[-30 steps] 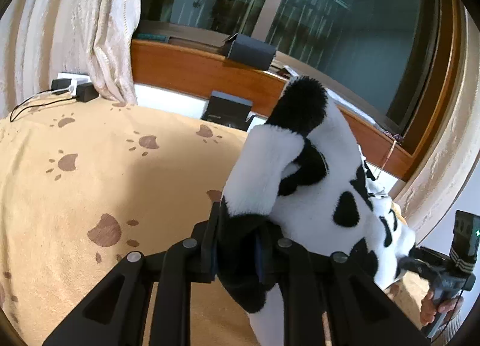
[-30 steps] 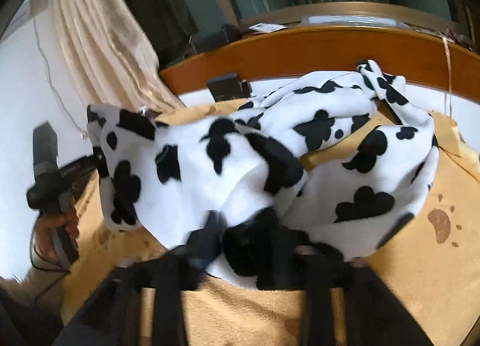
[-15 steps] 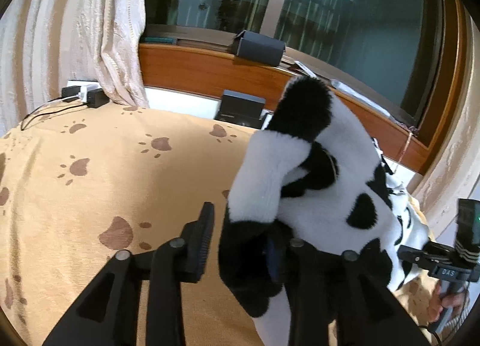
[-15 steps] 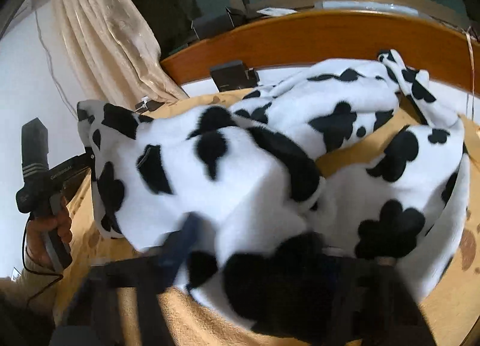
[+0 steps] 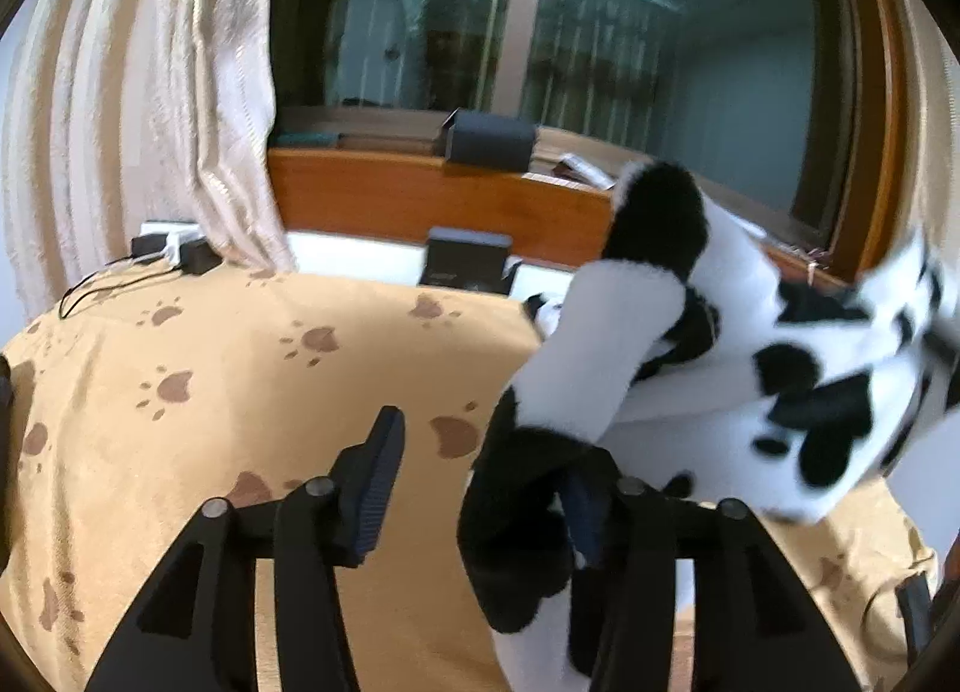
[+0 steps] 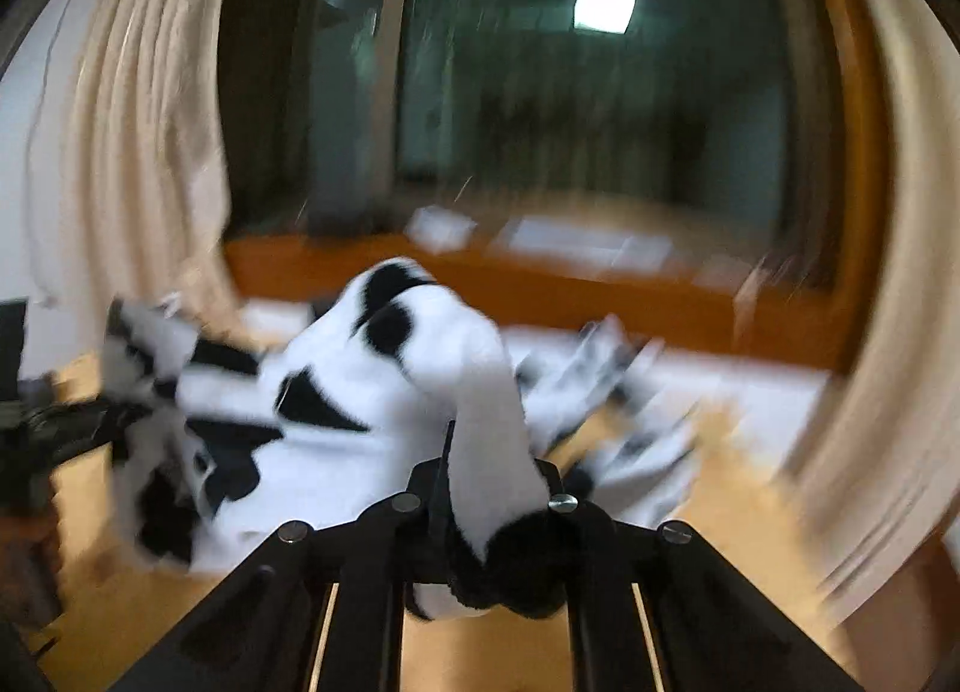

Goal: Fold clothes

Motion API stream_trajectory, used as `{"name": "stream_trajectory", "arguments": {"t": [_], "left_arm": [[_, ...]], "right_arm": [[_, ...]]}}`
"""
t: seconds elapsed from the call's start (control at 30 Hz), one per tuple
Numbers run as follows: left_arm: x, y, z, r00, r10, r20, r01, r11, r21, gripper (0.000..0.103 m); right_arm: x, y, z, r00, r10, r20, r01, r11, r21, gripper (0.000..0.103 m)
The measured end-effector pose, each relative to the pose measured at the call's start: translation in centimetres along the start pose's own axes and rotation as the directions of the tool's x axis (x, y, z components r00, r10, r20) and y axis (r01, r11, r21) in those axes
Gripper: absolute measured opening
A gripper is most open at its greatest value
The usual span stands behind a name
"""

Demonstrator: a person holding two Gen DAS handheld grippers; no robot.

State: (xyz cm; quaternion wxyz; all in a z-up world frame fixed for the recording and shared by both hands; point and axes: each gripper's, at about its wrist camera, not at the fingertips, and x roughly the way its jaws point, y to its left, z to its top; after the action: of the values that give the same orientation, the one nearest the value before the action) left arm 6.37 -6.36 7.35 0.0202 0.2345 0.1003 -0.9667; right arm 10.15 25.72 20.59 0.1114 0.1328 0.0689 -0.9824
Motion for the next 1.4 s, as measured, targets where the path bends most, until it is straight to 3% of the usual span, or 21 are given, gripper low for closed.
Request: {"name": "stream_trajectory", "arguments": {"t": [0.07,0.13,0.23,0.3,0.33,0.37,0.5,0.57,0.63,0.67,0.7,0.73,0.8,0.87,0.93,1.03,1.1,1.2,1.33,1.4], "left_arm": [[-0.7,-0.6,0.4,0.999,-0.034,0.025,0.034,0.999,0.006,0.057],[-1.5,-1.3,0.8,0.996,-0.073,0.049,0.073,0.997,0.006,0.057],[-2.9,-1.9,1.5,0.986,-0.145,0.083,0.146,0.989,-0.01,0.06],[-3.8,-2.2,1.8,0.98,-0.169,0.103,0.172,0.985,-0.019,0.06],[-4.3,-2.3,1.9,0.977,-0.179,0.112,0.182,0.983,-0.023,0.06],[-4.6,-2.3,1.9,0.974,-0.19,0.121,0.194,0.981,-0.027,0.06],[-5.2,-1.7,1.7,0.97,-0.204,0.134,0.211,0.976,-0.045,0.06],[-5.3,-1.2,1.5,0.971,-0.197,0.133,0.205,0.977,-0.053,0.06],[-5.0,-0.4,1.1,0.976,-0.183,0.119,0.191,0.98,-0.06,0.06],[-4.9,0.1,0.7,0.978,-0.181,0.103,0.187,0.981,-0.058,0.06],[-4.8,0.6,0.2,0.98,-0.18,0.087,0.185,0.981,-0.052,0.06],[-4.8,1.1,-0.4,0.981,-0.179,0.071,0.182,0.982,-0.046,0.06],[-4.8,2.0,-1.5,0.984,-0.173,0.041,0.174,0.984,-0.026,0.06],[-5.1,2.9,-3.0,0.987,-0.162,0.012,0.162,0.986,0.028,0.06],[-5.4,3.7,-4.4,0.99,-0.141,-0.016,0.142,0.985,0.099,0.061],[-5.9,4.4,-6.1,0.994,-0.091,-0.052,0.101,0.971,0.215,0.063],[-6.2,4.9,-6.7,0.996,-0.057,-0.075,0.076,0.958,0.278,0.065],[-6.4,6.0,-6.8,0.995,-0.025,-0.1,0.053,0.954,0.295,0.067],[-6.8,7.3,-6.3,0.996,0.003,-0.091,0.021,0.963,0.267,0.07],[-6.9,7.6,-6.1,0.996,0.012,-0.084,0.011,0.963,0.269,0.076]], "right_arm": [[-2.5,0.2,2.4,0.99,-0.066,0.124,0.067,0.998,0.001,0.011],[-4.8,1.1,4.4,0.96,-0.132,0.247,0.139,0.99,-0.011,0.011],[-8.6,2.7,7.4,0.885,-0.206,0.418,0.238,0.971,-0.026,0.011],[-10.7,3.5,9.2,0.844,-0.216,0.49,0.264,0.964,-0.028,0.011],[-11.8,3.9,10.1,0.822,-0.221,0.525,0.276,0.961,-0.028,0.004],[-12.9,4.3,11.0,0.798,-0.225,0.559,0.289,0.957,-0.028,0.004],[-17.2,6.0,14.6,0.69,-0.233,0.686,0.339,0.941,-0.021,0.004],[-17.6,5.7,15.5,0.722,-0.18,0.668,0.272,0.962,-0.035,0.005],[-16.7,4.9,15.3,0.791,-0.105,0.602,0.181,0.981,-0.066,0.006],[-15.6,4.6,14.8,0.84,-0.064,0.538,0.134,0.987,-0.093,0.008],[-14.0,4.3,13.7,0.89,-0.029,0.455,0.095,0.988,-0.123,0.022],[-12.5,4.0,12.3,0.926,-0.01,0.378,0.07,0.987,-0.144,0.059],[-10.0,3.3,9.1,0.971,0.023,0.238,0.019,0.984,-0.175,0.1],[-8.0,3.1,3.6,0.995,0.024,0.096,-0.001,0.972,-0.234,0.1],[-7.5,3.7,-1.3,1.0,0.017,-0.013,-0.02,0.952,-0.305,0.1],[-8.0,5.7,-7.8,0.988,0.02,-0.151,-0.083,0.904,-0.419,0.1],[-9.7,7.9,-11.9,0.973,0.051,-0.223,-0.162,0.842,-0.515,0.1],[-11.8,10.1,-15.0,0.951,0.117,-0.288,-0.271,0.763,-0.587,0.1],[-11.9,11.6,-17.1,0.918,0.149,-0.368,-0.353,0.73,-0.585,0.1],[-11.1,11.6,-17.7,0.91,0.142,-0.389,-0.357,0.743,-0.566,0.094]]}}
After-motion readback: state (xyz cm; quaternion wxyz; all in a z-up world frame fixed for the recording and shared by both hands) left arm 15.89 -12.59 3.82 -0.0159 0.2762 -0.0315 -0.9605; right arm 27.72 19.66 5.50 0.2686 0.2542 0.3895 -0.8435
